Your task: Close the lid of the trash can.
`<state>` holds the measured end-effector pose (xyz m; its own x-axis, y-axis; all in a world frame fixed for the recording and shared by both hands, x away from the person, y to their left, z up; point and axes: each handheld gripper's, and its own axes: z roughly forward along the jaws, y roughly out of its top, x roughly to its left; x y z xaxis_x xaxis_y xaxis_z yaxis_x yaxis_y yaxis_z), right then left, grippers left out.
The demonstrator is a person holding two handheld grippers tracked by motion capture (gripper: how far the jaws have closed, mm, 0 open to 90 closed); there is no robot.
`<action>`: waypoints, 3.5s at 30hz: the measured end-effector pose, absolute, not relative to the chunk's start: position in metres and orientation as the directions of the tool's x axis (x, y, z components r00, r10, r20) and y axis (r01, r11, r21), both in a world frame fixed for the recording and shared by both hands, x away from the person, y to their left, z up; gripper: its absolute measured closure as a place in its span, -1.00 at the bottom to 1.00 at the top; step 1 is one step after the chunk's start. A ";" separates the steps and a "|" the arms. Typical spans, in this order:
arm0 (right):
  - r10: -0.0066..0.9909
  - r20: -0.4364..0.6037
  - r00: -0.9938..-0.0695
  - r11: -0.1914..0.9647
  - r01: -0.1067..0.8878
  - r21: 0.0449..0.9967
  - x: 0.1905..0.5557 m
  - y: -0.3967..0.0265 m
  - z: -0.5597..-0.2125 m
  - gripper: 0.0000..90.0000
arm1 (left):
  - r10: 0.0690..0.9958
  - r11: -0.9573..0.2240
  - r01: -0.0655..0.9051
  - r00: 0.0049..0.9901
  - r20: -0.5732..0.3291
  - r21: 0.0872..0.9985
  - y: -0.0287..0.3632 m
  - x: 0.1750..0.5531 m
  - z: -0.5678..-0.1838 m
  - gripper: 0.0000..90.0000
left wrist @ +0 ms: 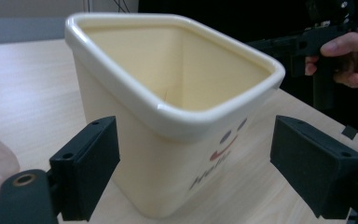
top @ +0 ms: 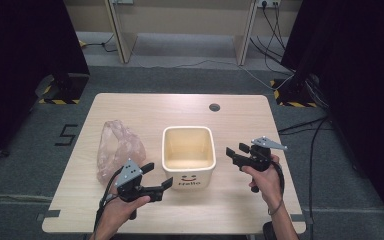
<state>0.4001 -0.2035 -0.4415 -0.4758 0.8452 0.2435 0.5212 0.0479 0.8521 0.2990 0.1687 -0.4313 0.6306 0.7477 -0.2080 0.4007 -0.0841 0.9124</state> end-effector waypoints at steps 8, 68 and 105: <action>0.850 0.239 -0.470 0.066 0.545 0.836 0.396 -0.205 -0.451 -0.27 | 0.764 -0.115 0.419 0.617 -0.189 0.901 0.175 0.298 -0.445 -0.67; 0.801 0.202 -0.564 0.236 0.607 0.758 0.356 -0.198 -0.500 -0.59 | 0.839 -0.349 0.565 0.544 -0.020 0.747 0.208 0.300 -0.523 -0.67; 0.801 0.198 -0.565 0.231 0.597 0.768 0.328 -0.202 -0.501 -0.59 | 0.844 -0.342 0.569 0.536 -0.021 0.748 0.206 0.301 -0.524 -0.69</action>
